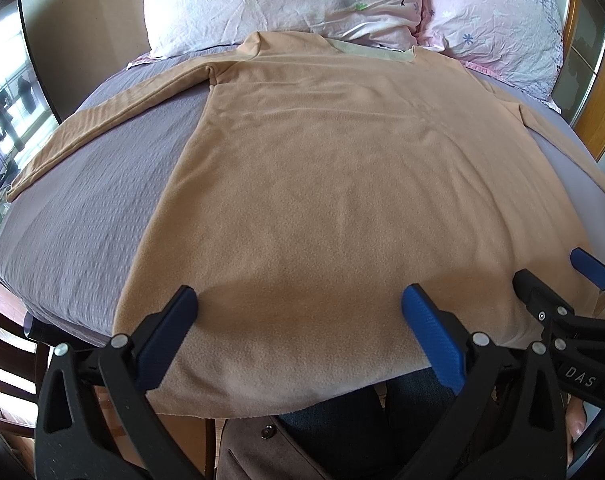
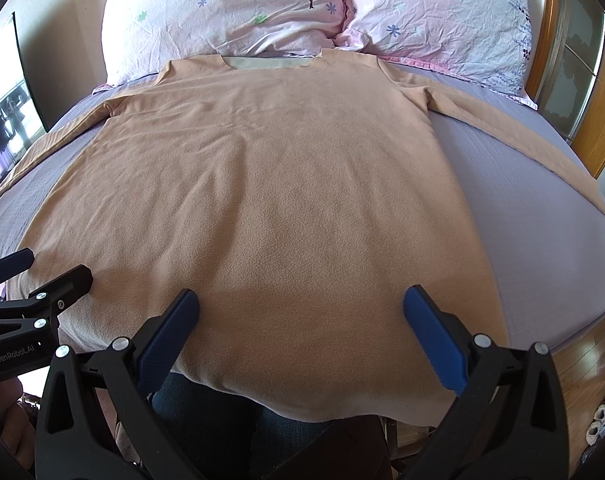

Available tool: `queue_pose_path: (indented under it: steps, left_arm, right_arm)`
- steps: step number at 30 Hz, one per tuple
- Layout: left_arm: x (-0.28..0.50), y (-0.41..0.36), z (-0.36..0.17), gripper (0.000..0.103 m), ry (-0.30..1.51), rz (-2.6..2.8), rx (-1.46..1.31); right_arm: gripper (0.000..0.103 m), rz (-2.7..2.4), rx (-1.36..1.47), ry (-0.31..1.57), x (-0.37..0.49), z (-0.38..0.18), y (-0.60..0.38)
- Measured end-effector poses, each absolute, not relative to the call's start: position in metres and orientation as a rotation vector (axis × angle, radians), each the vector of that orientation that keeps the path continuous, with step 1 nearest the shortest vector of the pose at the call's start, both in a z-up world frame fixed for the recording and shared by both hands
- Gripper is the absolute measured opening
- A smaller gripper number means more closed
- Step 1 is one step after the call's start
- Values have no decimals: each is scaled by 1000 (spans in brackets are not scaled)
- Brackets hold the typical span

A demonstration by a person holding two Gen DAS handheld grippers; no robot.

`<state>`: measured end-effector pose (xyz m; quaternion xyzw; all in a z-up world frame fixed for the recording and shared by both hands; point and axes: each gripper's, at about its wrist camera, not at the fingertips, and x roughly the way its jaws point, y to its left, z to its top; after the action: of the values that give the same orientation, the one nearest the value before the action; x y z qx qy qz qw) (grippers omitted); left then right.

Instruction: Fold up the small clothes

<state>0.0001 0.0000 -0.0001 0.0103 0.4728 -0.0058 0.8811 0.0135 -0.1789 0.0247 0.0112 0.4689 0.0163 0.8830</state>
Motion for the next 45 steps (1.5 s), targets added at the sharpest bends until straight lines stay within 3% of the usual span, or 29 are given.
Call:
queue_pose_path:
  steps: [24,30,34,38,45]
  left_arm:
    - [-1,1,-2,101,966,-14,29]
    - [-1,5,2,101,941,-39,37]
    - [7,9,15,101,846,-85,12]
    - [21,13,30,101,757,-152,-32]
    - [49,34,34,101,739,-218,-156]
  right_arm:
    - [102,83,18,935,13,24,-181]
    - [102,31,336,820,30,48,-287]
    - [80,-212,580,777,52,57,-407]
    - [73,-450,757,741,70,51,-508]
    - [50,-605,1045,705,87,15,-601]
